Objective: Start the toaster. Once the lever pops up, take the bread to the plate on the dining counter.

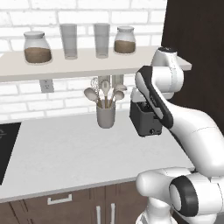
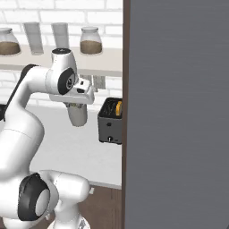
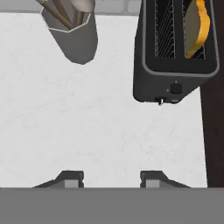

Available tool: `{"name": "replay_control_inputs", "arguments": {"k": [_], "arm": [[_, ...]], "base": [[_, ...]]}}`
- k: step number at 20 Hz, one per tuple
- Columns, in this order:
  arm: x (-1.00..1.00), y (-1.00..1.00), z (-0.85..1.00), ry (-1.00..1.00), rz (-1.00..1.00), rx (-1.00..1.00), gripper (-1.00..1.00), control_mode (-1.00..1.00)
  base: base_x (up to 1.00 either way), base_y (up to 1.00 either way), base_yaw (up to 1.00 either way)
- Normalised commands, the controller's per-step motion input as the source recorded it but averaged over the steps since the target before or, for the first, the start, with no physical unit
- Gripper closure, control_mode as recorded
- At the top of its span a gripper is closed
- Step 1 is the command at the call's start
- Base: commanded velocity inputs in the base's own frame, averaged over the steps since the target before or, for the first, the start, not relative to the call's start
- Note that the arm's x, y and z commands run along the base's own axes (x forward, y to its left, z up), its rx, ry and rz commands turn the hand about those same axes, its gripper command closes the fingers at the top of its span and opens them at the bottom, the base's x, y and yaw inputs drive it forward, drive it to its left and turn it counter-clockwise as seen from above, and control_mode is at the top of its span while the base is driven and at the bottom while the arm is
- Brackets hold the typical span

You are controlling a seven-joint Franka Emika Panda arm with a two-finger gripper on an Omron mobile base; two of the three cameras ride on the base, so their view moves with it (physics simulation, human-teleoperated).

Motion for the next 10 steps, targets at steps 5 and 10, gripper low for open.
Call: {"name": "replay_control_inputs", "arguments": {"k": [5, 10], "arm": [[-0.32, -0.13, -0.16, 0.0, 0.0, -0.01, -1.0, -1.0], [-0.66, -0.49, -0.29, -0.11, 0.02, 0.0, -1.0, -1.0]], "base": [[0.0, 0.0, 0.0], [0.0, 0.0, 0.0]]}}
